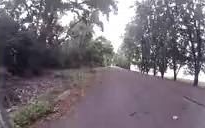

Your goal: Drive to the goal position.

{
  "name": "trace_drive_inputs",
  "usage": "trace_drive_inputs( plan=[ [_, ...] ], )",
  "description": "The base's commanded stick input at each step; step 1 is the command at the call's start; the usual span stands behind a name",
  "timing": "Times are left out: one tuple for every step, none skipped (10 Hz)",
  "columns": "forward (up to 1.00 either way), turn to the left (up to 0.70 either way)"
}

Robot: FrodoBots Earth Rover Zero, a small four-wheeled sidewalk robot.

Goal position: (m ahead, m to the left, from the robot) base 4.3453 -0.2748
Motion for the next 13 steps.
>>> trace_drive_inputs(
  plan=[
    [0.7, -0.16],
    [0.7, -0.1],
    [0.7, -0.05],
    [0.7, 0.0],
    [0.7, 0.0],
    [0.7, 0.0],
    [0.7, 0.0],
    [0.7, 0.0],
    [0.7, 0.0],
    [0.7, 0.0],
    [0.7, 0.0],
    [0.7, 0.0],
    [0.7, 0.0]
  ],
)
